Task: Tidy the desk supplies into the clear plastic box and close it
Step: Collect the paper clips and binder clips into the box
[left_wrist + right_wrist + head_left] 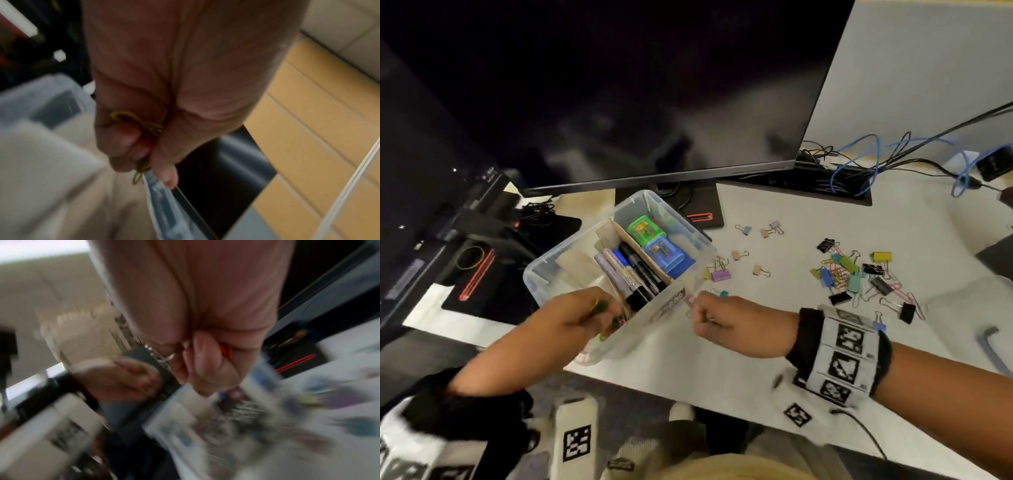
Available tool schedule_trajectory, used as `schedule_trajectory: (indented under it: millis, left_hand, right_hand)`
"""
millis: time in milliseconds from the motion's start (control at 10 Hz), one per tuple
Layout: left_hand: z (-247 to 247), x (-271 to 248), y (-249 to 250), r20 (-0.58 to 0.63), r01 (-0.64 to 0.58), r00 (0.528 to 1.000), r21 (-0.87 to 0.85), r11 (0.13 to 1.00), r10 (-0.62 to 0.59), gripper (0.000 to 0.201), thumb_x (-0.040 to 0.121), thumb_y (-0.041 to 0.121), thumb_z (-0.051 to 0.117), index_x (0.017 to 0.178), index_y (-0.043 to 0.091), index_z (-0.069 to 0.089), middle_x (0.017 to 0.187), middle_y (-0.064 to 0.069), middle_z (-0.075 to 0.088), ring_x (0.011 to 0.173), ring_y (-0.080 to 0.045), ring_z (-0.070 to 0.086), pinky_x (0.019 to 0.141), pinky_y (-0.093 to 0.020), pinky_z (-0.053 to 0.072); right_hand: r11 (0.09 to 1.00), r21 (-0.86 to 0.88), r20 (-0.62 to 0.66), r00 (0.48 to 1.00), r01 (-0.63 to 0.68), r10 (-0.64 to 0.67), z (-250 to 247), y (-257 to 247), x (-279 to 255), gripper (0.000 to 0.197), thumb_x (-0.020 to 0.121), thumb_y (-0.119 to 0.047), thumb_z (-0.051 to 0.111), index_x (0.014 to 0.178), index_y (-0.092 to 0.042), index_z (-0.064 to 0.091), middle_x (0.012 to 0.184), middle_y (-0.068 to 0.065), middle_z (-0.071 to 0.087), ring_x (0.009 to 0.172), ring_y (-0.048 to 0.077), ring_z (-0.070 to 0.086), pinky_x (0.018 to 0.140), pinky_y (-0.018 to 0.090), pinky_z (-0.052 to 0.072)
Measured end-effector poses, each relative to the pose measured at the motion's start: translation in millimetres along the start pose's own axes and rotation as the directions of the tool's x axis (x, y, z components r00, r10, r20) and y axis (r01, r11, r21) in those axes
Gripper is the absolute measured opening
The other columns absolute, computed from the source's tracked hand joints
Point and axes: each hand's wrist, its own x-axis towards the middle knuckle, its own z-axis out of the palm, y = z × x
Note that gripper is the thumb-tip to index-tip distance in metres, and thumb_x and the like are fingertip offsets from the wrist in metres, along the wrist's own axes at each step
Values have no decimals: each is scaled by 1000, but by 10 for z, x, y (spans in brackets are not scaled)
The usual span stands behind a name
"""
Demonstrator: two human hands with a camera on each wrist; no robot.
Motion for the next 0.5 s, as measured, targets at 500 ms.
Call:
schedule_trajectory:
  millis: [500]
  left_hand:
    - [86,347,-97,-70,398,917,243,885,-393,37,94,2,40,128,2,53,129,-17,58,119,-29,55,102,-33,43]
  right_hand:
    - [953,230,-3,979,-197,204,142,-887,1053,37,98,-9,29,119,13,50,97,16,40,91,24,38,80,33,33]
